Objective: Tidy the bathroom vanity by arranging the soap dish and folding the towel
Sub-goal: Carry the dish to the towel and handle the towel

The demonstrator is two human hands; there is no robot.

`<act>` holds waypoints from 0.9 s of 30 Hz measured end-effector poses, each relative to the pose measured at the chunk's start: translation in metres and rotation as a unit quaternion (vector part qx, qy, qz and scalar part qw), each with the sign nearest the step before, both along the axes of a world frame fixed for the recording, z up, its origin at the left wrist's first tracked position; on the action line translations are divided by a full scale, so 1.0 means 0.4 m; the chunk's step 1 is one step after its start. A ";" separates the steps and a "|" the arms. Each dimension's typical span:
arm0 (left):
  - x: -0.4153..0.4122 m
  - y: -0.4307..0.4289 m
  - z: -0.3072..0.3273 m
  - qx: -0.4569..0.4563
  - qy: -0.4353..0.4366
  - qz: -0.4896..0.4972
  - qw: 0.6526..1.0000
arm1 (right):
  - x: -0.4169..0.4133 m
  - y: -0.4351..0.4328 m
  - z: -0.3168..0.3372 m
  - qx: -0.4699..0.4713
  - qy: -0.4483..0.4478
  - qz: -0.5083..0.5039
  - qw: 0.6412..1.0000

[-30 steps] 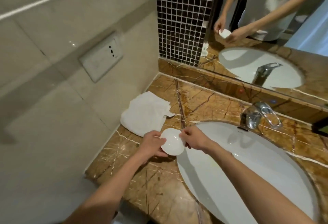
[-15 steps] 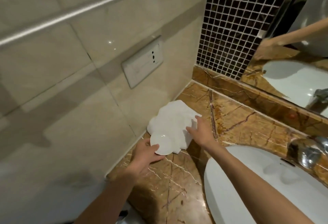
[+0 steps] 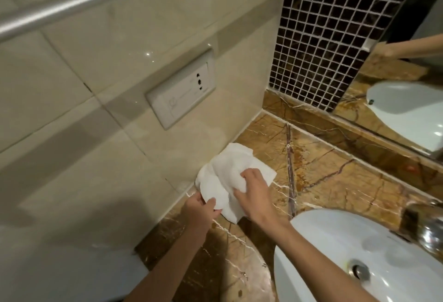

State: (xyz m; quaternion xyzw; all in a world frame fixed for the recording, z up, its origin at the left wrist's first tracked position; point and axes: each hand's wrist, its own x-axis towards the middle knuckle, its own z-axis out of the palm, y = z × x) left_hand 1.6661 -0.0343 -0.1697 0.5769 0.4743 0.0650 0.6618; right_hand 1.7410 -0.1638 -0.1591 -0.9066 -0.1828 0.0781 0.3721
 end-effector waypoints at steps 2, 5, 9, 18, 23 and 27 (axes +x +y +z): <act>-0.002 -0.017 0.002 0.008 -0.009 -0.024 1.000 | -0.022 0.010 0.007 0.049 0.033 0.040 0.997; -0.006 -0.028 0.006 0.095 0.011 -0.081 0.992 | -0.050 0.011 -0.006 0.064 0.049 0.069 0.994; -0.019 -0.047 0.018 0.206 0.040 -0.121 0.970 | -0.039 -0.003 -0.012 0.063 0.038 0.068 0.995; 0.000 -0.034 0.024 0.021 0.032 -0.047 0.998 | -0.019 -0.042 -0.003 -0.027 0.044 0.155 0.987; -0.017 -0.001 0.034 -0.018 -0.017 -0.055 0.998 | 0.000 -0.066 0.010 -0.016 0.093 0.149 0.984; -0.028 0.000 0.037 0.027 -0.020 -0.123 0.992 | -0.008 -0.038 0.001 -0.018 0.095 0.158 0.983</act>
